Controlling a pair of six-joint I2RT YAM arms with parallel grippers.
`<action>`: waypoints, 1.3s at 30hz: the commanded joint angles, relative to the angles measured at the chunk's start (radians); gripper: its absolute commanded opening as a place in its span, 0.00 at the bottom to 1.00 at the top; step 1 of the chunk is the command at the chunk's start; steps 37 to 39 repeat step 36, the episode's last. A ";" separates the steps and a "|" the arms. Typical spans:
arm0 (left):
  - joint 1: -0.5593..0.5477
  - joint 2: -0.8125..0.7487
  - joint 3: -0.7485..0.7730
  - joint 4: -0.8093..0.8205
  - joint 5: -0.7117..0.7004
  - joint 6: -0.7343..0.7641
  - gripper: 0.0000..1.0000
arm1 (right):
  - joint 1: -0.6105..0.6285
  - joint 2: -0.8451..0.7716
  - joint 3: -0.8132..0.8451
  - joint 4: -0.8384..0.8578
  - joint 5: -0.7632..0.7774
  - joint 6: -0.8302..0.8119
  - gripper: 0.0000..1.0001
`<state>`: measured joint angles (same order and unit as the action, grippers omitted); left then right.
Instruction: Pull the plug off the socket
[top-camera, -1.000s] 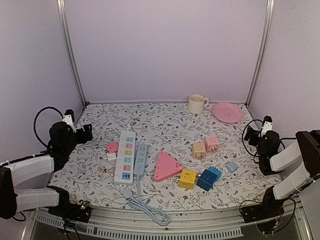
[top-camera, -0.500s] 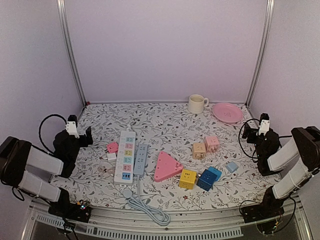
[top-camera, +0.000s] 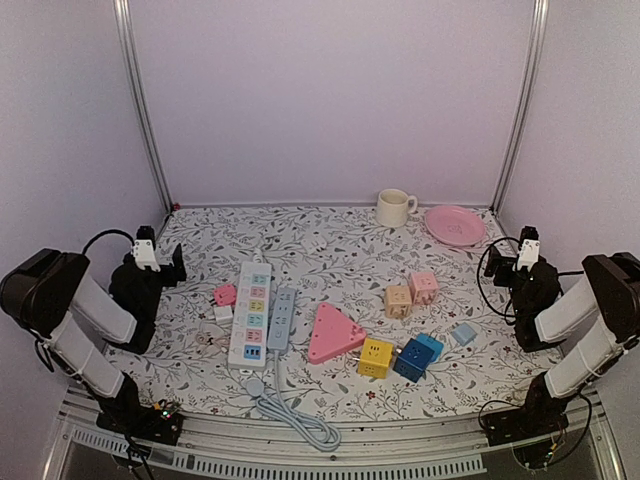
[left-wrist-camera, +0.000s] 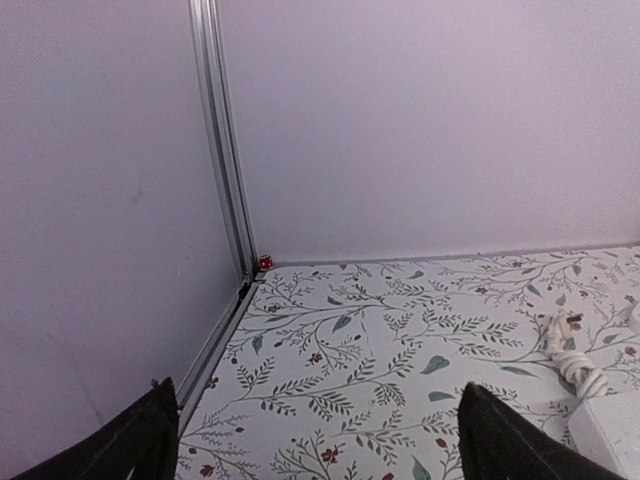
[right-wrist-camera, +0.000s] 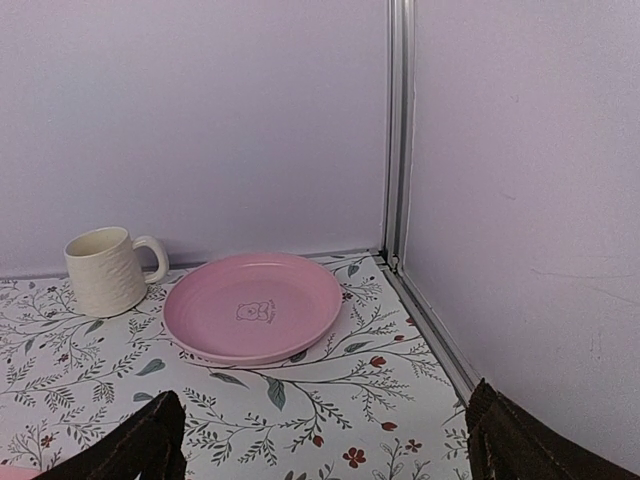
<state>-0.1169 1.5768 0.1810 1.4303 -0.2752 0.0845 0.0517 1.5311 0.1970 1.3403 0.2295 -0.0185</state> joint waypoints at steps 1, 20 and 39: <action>0.018 -0.009 0.018 0.000 -0.012 -0.012 0.97 | 0.003 0.009 0.006 0.035 -0.002 -0.003 0.99; 0.022 -0.010 0.027 -0.019 -0.018 -0.020 0.97 | 0.004 0.010 0.004 0.038 -0.002 -0.005 0.99; 0.023 -0.011 0.027 -0.019 -0.018 -0.021 0.97 | 0.004 0.009 0.002 0.040 -0.001 -0.005 0.99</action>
